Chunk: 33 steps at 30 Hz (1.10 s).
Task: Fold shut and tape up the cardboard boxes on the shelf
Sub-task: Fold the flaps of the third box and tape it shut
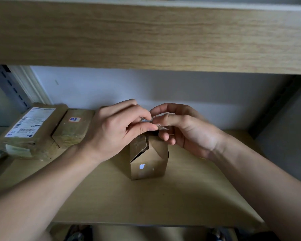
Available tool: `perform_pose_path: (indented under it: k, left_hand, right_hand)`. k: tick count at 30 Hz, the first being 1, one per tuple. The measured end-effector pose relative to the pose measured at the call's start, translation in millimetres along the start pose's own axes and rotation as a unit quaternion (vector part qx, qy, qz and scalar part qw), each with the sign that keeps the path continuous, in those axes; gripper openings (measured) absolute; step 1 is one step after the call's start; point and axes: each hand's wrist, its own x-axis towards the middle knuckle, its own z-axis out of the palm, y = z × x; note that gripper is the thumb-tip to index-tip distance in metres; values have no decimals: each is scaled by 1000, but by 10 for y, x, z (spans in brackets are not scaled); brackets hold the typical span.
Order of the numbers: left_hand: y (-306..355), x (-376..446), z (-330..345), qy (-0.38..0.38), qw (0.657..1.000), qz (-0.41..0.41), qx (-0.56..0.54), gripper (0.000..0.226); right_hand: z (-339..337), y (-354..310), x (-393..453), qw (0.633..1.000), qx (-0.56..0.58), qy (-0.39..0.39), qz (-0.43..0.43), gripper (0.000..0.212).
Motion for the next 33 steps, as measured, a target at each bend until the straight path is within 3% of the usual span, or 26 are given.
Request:
perform_pose_path:
  k: [11,21,29,33]
  left_hand:
    - [-45,-19,-90,18,999,20,43,31]
    - [-41,13,-165,42,996,42,64,42]
    - [-81,3,-190,44,996,46,56,48]
    - [-134,-47,-193,40,998,4,38,45]
  right_hand:
    - [-35,-49,4,996,-31,38,-78,33]
    - [-61,-90,0,997,-58,22,-45,45]
    - [17,-89,-14,988,-82,73,-110,32]
    - [-1,-92,-2,979,-83,121,-138,30]
